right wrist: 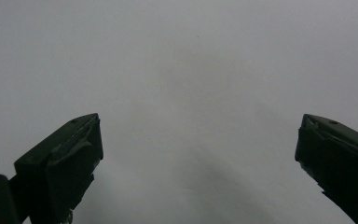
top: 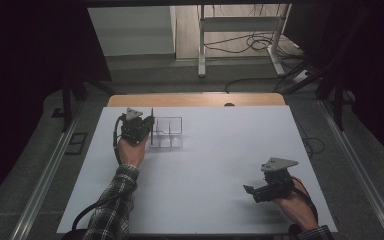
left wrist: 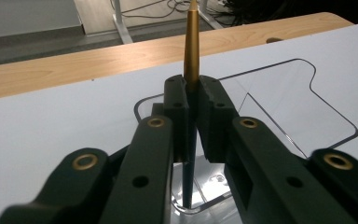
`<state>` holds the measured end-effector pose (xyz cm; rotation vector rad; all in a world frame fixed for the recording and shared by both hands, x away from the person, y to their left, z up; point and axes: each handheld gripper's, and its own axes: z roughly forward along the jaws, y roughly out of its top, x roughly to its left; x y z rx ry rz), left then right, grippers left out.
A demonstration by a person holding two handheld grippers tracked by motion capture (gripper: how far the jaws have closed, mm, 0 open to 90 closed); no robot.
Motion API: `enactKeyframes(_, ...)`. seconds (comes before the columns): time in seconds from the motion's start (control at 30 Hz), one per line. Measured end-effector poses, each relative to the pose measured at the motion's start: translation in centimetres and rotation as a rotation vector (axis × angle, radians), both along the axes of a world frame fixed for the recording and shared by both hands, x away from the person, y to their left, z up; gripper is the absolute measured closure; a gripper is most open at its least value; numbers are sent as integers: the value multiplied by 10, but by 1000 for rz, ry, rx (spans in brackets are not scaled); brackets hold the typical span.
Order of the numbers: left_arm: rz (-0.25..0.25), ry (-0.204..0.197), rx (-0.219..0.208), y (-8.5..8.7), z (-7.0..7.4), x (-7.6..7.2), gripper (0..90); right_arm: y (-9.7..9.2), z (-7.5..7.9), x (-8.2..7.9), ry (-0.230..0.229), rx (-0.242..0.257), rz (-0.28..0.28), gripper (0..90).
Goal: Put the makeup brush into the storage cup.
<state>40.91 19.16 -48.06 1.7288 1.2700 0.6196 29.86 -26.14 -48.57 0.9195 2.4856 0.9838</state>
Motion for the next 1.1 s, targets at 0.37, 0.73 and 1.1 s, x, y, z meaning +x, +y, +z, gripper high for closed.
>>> enactKeyframes(0.37,-6,-33,-27,2,7,-3,618,0,0,0,1,-1,1,9)
enactKeyframes(0.73,-33,-33,-48,5,18,-5,419,0,0,0,-1,0,2,9)
enactKeyframes(1.1,-59,-24,-54,4,26,-8,329,1,0,0,-1,-1,2,9)
